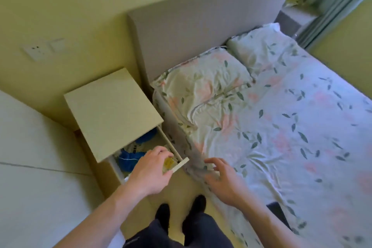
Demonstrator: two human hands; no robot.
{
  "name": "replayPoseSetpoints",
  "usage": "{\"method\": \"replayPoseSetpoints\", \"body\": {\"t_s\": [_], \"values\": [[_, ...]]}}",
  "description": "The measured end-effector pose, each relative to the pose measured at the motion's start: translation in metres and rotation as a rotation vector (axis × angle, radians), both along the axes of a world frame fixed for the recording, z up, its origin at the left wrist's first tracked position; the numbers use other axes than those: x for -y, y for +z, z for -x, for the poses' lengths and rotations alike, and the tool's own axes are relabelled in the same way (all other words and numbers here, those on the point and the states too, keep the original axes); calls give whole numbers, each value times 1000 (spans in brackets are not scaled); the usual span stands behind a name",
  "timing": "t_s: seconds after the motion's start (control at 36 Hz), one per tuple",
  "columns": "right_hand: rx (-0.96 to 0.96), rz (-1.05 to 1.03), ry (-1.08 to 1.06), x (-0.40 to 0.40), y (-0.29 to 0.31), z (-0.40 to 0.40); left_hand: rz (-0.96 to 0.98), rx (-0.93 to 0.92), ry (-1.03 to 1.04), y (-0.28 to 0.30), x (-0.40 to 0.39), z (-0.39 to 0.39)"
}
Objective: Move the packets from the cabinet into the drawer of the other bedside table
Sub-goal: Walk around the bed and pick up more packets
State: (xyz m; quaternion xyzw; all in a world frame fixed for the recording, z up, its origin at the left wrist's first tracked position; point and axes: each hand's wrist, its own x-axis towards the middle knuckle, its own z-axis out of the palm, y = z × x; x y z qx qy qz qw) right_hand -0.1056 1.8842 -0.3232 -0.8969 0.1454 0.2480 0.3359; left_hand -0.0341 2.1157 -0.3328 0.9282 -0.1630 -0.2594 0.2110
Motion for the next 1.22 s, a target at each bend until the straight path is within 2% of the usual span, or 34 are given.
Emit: {"method": "replayPoseSetpoints", "body": {"t_s": [0.28, 0.44, 0.58, 0.75, 0.94, 1.22], "values": [[190, -55, -393, 87, 63, 159, 66, 170, -409, 92, 123, 72], [302, -27, -600, 154, 95, 292, 148, 240, -602, 123, 236, 171], [321, 57, -731, 210, 118, 422, 265, 210, -732, 141, 329, 276], [382, 98, -922, 265, 138, 562, 268, 232, -936, 159, 418, 398], [437, 145, -1116, 315, 150, 685, 238, 272, -1175, 159, 510, 495], [416, 213, -1244, 434, 153, 825, 251, 298, -1298, 140, 667, 619]]}}
